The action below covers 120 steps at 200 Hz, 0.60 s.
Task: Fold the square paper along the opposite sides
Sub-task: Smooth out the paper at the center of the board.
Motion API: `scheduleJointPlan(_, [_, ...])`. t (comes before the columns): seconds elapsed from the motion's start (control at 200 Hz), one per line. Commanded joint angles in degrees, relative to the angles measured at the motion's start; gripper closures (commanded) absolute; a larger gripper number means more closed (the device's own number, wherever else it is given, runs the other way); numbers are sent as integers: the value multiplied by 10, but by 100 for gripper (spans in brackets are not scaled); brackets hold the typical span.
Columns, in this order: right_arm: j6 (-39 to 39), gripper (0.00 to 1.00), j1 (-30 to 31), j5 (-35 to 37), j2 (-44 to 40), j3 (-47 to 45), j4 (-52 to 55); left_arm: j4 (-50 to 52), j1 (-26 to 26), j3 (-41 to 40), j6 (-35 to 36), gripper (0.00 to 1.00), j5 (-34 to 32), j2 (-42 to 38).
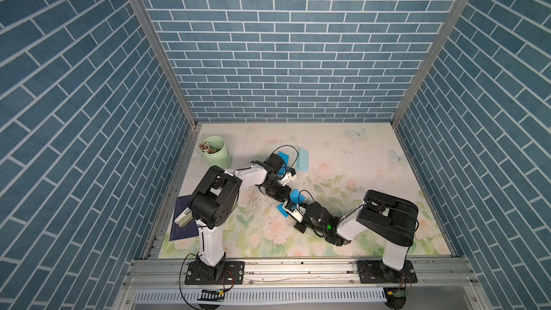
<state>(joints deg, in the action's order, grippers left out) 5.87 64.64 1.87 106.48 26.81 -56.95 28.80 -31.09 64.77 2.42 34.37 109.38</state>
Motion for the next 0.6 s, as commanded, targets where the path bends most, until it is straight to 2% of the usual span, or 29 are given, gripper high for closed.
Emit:
scheduleJointPlan(0.0, [2, 100, 17, -42, 22, -11, 103, 18, 11, -27, 5, 100, -83, 25])
scheduleJointPlan(0.595, [-25, 100, 35, -59, 22, -11, 147, 23, 14, -16, 6, 100, -80, 33])
